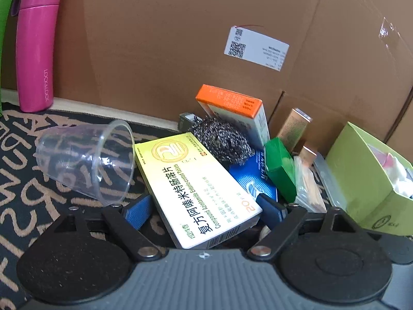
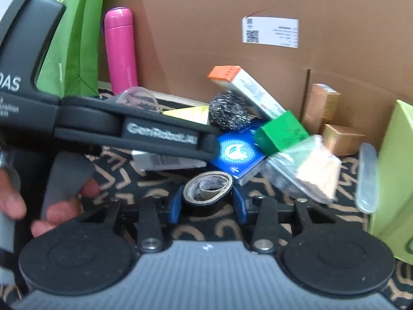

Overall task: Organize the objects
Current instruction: 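Move both tools back toward the remaining pile, then grasp the yellow medicine box with the left tool while the right tool grasps the black tape roll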

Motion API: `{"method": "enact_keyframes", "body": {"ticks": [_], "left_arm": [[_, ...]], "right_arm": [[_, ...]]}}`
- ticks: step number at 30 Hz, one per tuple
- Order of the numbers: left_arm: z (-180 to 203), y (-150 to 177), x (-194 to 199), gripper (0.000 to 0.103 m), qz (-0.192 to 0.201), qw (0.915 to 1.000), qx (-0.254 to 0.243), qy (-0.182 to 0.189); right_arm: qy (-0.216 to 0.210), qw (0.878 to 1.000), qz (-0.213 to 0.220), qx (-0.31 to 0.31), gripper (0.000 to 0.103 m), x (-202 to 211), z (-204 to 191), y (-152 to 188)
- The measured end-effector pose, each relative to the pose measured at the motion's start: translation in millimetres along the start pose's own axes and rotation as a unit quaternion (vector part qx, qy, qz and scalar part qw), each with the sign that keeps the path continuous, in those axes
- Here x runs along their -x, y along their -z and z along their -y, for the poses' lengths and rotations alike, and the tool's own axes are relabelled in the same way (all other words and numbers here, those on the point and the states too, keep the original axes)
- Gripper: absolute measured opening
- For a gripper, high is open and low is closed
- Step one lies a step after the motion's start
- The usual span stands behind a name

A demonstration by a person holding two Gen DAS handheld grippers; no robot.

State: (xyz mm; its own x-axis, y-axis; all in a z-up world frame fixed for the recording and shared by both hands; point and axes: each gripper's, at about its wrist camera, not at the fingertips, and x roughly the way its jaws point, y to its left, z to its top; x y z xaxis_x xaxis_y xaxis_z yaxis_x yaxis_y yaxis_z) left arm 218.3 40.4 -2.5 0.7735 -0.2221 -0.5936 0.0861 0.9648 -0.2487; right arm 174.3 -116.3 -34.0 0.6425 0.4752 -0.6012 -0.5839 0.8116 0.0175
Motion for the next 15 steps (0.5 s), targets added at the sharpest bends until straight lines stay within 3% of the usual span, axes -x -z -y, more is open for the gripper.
{"method": "enact_keyframes", "body": {"ticks": [3,8,11,15], "left_arm": [[10.1,6.0,2.7,0.090,-0.006,0.9999,-0.009,-0.002],[29.9,18.2,9.4,0.089,-0.018,0.9996,-0.018,0.011],[31.6,22.5,13.0,0.090,-0.010,0.9999,-0.004,0.001],[21.6,20.2,15.0,0.091,-0.002,0.9994,0.033,0.002]], "right_arm": [[0.004,1.000,-0.003,-0.011,0.041,12.6,14.1,8.8],[0.058,0.998,-0.011,-0.002,0.041,27.0,35.1,13.9],[0.046,0.998,-0.008,-0.040,0.043,27.1,50.1,18.7],[0.045,0.998,-0.002,-0.040,0.066,27.1,45.9,20.4]]}}
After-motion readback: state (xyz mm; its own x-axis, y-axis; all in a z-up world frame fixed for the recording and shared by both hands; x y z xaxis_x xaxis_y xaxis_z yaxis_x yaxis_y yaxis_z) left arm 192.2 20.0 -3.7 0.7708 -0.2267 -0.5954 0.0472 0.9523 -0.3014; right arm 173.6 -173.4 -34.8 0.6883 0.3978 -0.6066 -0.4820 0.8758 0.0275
